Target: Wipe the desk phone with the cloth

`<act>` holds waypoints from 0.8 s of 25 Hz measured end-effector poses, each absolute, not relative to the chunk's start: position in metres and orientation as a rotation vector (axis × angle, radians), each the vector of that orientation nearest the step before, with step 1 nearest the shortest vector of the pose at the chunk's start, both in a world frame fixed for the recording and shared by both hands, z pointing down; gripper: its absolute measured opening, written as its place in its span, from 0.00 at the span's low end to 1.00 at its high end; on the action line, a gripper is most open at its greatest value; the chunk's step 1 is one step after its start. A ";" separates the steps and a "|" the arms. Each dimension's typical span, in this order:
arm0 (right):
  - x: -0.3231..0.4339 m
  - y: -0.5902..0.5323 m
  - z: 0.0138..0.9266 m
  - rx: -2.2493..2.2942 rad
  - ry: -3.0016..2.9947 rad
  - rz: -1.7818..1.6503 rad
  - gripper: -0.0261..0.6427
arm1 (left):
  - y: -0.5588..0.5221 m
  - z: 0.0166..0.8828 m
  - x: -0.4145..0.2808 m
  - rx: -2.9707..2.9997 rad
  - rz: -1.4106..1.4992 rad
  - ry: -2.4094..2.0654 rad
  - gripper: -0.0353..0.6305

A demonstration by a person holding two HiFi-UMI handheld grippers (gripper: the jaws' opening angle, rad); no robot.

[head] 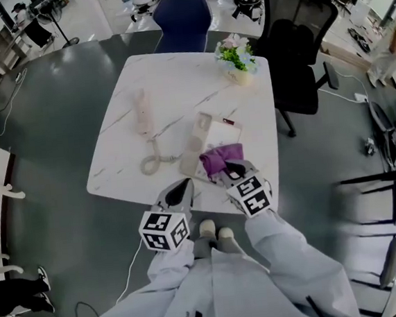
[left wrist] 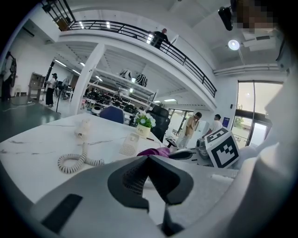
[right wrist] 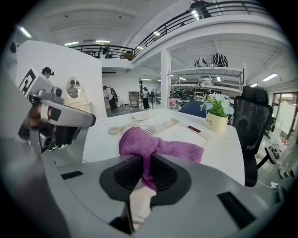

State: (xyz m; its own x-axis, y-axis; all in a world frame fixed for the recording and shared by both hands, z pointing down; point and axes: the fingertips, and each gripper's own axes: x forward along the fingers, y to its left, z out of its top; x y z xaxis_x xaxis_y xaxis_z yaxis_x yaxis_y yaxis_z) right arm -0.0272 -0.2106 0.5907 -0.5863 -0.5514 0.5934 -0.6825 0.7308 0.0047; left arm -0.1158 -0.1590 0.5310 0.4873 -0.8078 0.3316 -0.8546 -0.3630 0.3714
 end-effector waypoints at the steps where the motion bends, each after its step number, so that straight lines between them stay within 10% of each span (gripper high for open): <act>1: -0.028 -0.208 0.592 0.921 -2.355 0.300 0.09 | -0.157 0.531 -0.116 2.236 0.124 -1.376 0.05; 20: -0.038 -0.173 0.599 0.811 -2.371 0.340 0.09 | -0.134 0.528 -0.117 2.193 0.102 -1.431 0.05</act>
